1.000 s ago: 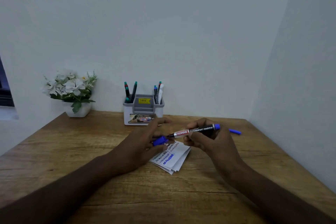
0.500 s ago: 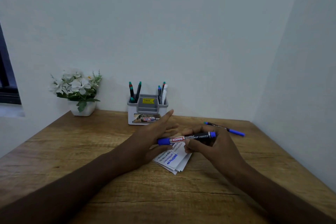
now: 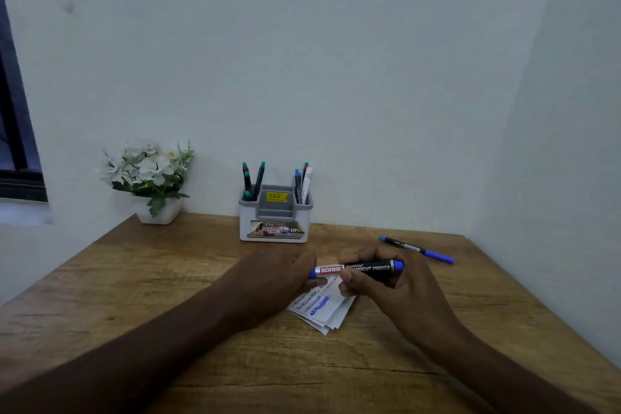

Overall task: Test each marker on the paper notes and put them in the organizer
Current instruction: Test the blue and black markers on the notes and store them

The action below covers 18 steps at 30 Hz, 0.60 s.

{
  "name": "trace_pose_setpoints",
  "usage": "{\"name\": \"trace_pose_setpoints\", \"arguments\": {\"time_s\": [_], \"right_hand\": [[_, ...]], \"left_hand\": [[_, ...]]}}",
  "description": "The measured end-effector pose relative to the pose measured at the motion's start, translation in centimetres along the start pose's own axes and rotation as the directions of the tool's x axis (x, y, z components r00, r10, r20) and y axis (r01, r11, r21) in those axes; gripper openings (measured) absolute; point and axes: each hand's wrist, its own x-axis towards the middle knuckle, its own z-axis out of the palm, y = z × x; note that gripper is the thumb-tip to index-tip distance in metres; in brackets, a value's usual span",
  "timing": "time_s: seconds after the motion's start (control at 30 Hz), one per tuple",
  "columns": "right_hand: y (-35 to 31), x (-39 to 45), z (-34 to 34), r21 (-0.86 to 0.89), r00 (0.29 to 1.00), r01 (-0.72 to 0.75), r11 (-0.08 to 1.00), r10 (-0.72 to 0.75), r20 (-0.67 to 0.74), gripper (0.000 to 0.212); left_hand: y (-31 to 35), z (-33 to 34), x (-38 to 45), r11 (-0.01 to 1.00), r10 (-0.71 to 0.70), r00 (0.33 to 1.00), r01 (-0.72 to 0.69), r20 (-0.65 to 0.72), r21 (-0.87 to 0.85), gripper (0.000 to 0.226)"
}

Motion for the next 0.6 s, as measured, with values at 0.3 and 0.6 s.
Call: {"name": "trace_pose_setpoints", "arguments": {"time_s": [0.3, 0.6], "right_hand": [[-0.9, 0.1, 0.6, 0.124, 0.998, -0.069, 0.990, 0.069, 0.000, 0.028], [-1.2, 0.5, -0.3, 0.177, 0.989, -0.147, 0.973, 0.140, 0.053, 0.025]], "left_hand": [[0.5, 0.4, -0.3, 0.999, -0.046, 0.999, 0.046, -0.001, -0.029, 0.037], [1.2, -1.2, 0.3, 0.998, -0.050, 0.993, 0.053, 0.105, -0.030, 0.030]]}}
